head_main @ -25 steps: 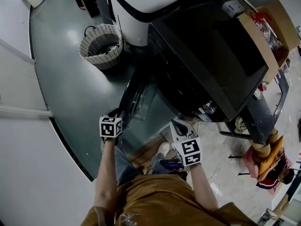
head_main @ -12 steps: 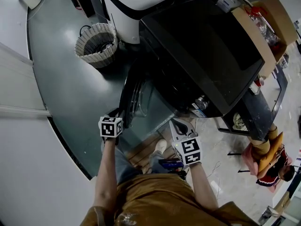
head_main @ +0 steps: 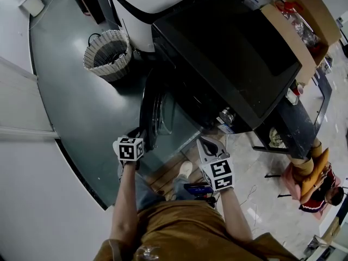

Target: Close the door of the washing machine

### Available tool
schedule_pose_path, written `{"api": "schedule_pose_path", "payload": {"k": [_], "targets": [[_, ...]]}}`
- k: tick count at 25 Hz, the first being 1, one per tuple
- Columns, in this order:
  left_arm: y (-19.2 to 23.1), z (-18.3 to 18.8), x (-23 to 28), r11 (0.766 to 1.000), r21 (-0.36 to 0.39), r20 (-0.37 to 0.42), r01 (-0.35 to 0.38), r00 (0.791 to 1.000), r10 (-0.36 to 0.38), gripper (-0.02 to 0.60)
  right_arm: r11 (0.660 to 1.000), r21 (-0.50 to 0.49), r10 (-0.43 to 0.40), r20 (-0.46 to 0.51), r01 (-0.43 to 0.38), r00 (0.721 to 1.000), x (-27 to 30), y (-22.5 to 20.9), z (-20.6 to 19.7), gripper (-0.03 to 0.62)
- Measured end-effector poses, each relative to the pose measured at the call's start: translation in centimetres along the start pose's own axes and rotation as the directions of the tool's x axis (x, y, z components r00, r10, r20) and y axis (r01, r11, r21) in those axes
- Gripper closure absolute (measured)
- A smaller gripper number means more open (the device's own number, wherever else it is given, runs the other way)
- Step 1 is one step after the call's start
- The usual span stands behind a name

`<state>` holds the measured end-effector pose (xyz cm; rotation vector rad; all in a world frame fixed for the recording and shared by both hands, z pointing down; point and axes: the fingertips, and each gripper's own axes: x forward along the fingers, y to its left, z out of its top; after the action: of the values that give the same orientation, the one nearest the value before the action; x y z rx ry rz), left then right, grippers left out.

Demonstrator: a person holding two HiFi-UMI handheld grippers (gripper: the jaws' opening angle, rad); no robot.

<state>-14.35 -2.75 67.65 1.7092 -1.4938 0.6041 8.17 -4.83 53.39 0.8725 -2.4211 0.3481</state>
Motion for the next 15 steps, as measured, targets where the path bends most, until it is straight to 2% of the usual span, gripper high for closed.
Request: {"api": "schedule_pose_path", "payload": {"k": [15], "targets": [[-3.6, 0.0, 0.7, 1.0, -0.008, 0.005, 0.029, 1.0, -0.029, 0.459, 0.999, 0.002, -0.037, 0.01, 0.037, 0.999, -2.2, -2.0, -0.7, 0.582]]}}
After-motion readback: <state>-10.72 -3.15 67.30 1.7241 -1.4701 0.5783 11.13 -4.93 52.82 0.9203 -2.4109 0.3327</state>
